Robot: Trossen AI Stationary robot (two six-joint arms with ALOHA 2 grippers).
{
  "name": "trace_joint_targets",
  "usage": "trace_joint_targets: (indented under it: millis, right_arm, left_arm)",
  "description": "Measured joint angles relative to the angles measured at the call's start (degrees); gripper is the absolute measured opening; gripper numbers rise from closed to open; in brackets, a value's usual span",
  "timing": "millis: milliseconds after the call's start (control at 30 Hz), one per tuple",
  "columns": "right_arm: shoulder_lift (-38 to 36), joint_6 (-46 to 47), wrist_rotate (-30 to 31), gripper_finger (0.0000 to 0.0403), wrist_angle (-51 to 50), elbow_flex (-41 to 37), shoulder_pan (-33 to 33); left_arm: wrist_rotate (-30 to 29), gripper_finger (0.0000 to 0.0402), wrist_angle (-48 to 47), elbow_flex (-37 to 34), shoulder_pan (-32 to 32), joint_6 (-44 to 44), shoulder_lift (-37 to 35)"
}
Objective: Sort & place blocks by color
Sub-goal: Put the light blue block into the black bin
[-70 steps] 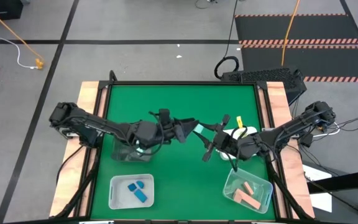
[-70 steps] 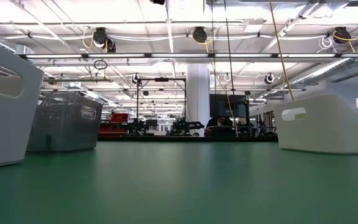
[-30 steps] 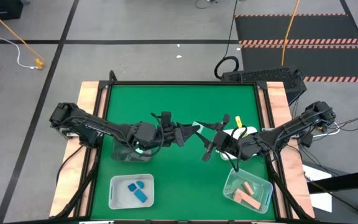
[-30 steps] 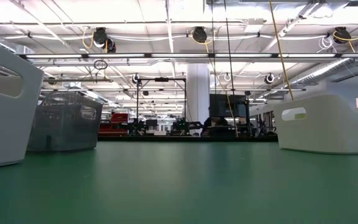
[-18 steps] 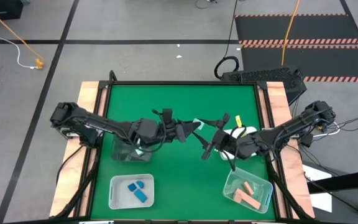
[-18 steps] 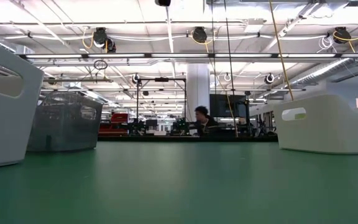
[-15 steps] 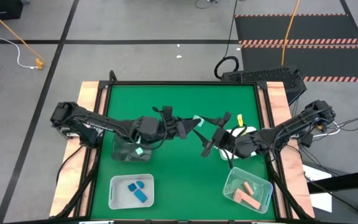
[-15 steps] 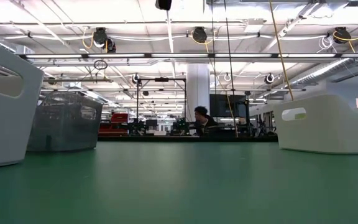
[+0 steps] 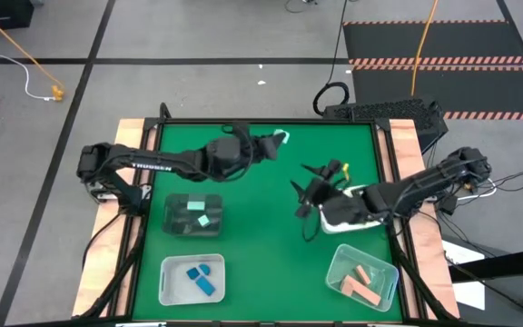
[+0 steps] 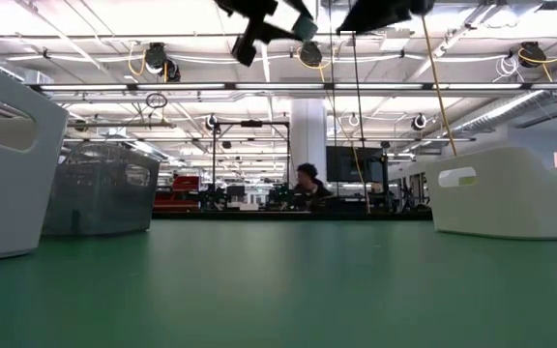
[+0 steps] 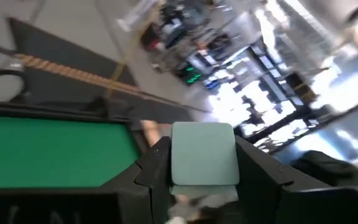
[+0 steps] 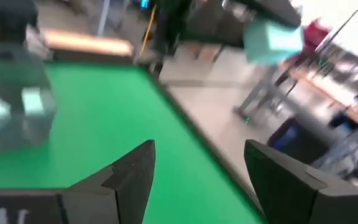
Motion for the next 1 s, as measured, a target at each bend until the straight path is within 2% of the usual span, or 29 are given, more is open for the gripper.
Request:
trace_joint_targets:
  millis: [233,333,467,600,700,833,1000]
  right_arm:
    - [-0.38,13.12,-18.85,0.0238,-16.65,-0.02,-10.17]
    - [-0.40,12.91,-25.17,0.0238,-20.17,-0.05,-13.69]
    - [-1.19,7.19,-27.97,0.0238,-20.36,-2.20,-16.48]
    - [-3.14,2.20,-28.13,0.0238,-17.11,-6.26,-17.79]
    - [-5.82,1.07,-31.14,0.0238,-12.72,-9.73,-19.00]
    - [-10.16,1.44,-35.55,0.0238,-4.57,-15.01,-20.81]
    - [-15.33,1.46,-35.76,0.0238,8.23,-21.17,-22.03]
  left_arm:
    - [5.53,0.0144,-13.33,0.02,2.49,-3.88,0.00]
    - [8.18,0.0138,-20.23,0.02,2.67,-7.48,0.00]
    - [14.19,0.0141,-30.30,0.00,1.91,-12.19,-1.14]
    - [15.97,0.0140,-41.69,-0.02,0.58,-15.24,-4.41]
    - [15.98,0.0138,-51.11,0.07,-0.04,-17.86,-8.10]
    - [15.89,0.0143,-63.93,0.09,-1.08,-21.98,-13.46]
    - [16.02,0.0139,-77.90,0.07,-4.53,-29.02,-17.24]
